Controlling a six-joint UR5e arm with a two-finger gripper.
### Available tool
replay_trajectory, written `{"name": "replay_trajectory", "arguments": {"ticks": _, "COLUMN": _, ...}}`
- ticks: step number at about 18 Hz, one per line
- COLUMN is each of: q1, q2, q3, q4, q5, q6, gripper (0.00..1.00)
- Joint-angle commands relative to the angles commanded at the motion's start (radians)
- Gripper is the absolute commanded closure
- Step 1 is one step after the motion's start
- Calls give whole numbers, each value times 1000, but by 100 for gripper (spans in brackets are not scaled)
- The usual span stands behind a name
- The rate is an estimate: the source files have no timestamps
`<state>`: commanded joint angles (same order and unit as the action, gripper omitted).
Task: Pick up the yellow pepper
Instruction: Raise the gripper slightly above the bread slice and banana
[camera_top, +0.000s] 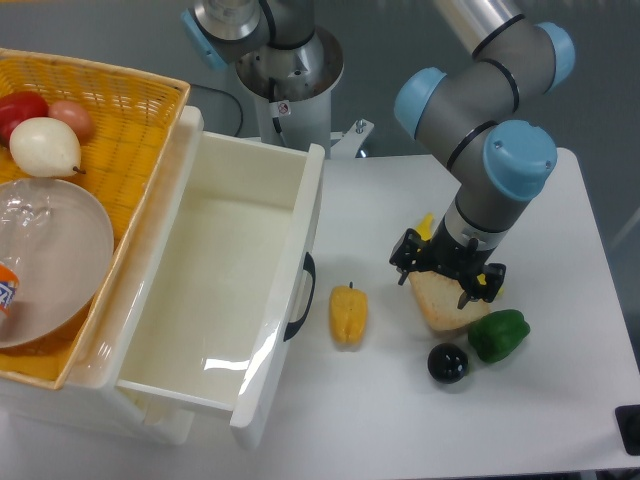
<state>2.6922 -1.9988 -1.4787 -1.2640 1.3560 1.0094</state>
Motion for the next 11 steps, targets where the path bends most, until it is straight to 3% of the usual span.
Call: {"name": "replay_trajectory", "arguments": {"ticks": 11, "q1": -5, "q2": -41, "q3": 12, "q4": 29, "q5": -54, "q6": 18, "gripper": 0}}
